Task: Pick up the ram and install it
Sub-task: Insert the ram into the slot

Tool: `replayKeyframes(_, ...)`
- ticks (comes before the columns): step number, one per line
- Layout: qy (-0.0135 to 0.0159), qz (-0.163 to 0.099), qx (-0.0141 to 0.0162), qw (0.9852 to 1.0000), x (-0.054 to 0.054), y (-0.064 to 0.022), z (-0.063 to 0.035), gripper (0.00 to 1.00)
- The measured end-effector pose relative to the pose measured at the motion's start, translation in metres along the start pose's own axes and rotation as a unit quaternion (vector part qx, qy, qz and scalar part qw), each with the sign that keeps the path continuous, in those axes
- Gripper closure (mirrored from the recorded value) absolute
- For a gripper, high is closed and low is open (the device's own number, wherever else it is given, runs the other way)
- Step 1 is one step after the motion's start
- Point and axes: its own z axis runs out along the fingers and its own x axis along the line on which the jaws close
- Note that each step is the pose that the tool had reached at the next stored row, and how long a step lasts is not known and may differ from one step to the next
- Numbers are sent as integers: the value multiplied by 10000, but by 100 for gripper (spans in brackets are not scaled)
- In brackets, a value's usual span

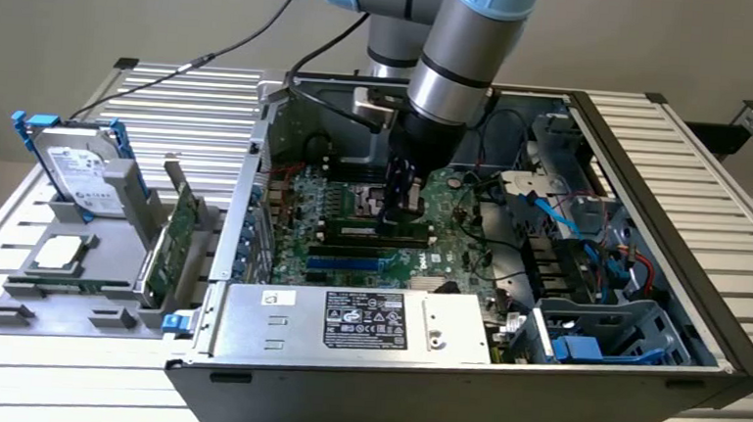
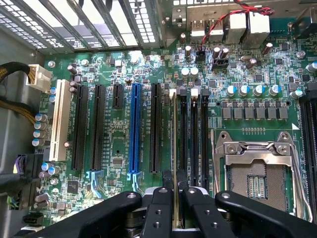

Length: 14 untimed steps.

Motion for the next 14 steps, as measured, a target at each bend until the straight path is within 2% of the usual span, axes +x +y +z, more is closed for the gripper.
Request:
replayKeyframes(9, 4, 1, -8, 10000, -1, -2, -2, 86)
replayKeyframes(14, 6, -4, -46, 10000, -2, -3, -2, 86)
